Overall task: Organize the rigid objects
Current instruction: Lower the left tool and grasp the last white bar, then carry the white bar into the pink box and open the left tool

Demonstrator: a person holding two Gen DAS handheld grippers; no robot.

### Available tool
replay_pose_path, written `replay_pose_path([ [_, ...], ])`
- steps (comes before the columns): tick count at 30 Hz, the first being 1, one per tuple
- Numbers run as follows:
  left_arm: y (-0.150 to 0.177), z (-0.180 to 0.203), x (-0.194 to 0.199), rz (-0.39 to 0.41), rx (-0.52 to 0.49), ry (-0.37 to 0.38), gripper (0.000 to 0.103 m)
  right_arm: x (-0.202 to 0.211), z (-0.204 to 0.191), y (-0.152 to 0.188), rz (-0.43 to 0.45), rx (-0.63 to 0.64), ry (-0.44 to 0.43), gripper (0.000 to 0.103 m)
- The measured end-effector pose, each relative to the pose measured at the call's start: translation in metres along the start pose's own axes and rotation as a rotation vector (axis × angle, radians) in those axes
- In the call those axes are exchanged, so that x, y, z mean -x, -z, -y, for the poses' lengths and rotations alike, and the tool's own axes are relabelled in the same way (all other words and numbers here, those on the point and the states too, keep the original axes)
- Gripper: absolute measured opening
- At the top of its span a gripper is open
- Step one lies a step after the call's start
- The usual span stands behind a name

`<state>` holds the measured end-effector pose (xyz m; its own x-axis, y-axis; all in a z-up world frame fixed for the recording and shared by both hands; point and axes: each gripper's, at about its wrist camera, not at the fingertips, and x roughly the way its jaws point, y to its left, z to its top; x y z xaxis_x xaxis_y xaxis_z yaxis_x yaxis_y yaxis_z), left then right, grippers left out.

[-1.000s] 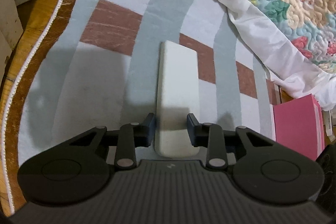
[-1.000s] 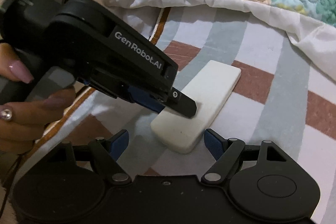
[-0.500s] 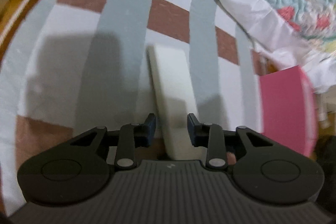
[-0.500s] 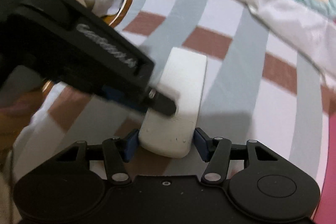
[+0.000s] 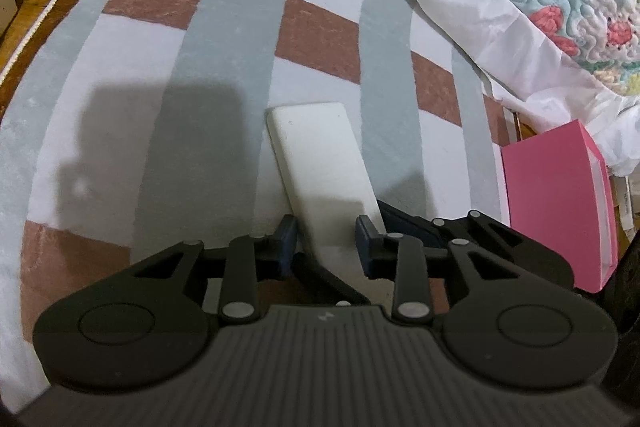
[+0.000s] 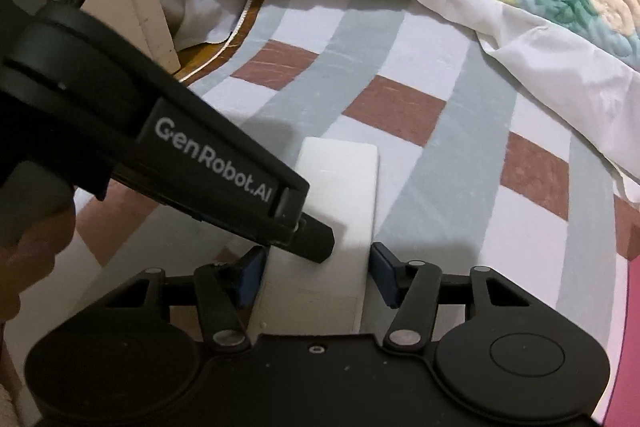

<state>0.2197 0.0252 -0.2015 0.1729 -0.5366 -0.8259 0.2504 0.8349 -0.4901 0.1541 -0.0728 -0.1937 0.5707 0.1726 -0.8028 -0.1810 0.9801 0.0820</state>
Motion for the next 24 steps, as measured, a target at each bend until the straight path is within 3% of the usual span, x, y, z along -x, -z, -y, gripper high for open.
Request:
replay_pose_path([
  [9,0.018,0.018,0.001,-0.023,-0.017,-0.015,0.040,0.018,0.016,0.022,0.019,-0.143,-0.098,0.062],
  [16,0.036,0.042,0.020,-0.016,-0.038,-0.019,0.028,0.039,0.028,0.033,0.032,-0.209,-0.137,0.062],
  [24,0.062,0.093,0.067,0.099,-0.140,0.017,0.026,0.108,0.040,0.043,0.143,-0.198,-0.140,0.062],
])
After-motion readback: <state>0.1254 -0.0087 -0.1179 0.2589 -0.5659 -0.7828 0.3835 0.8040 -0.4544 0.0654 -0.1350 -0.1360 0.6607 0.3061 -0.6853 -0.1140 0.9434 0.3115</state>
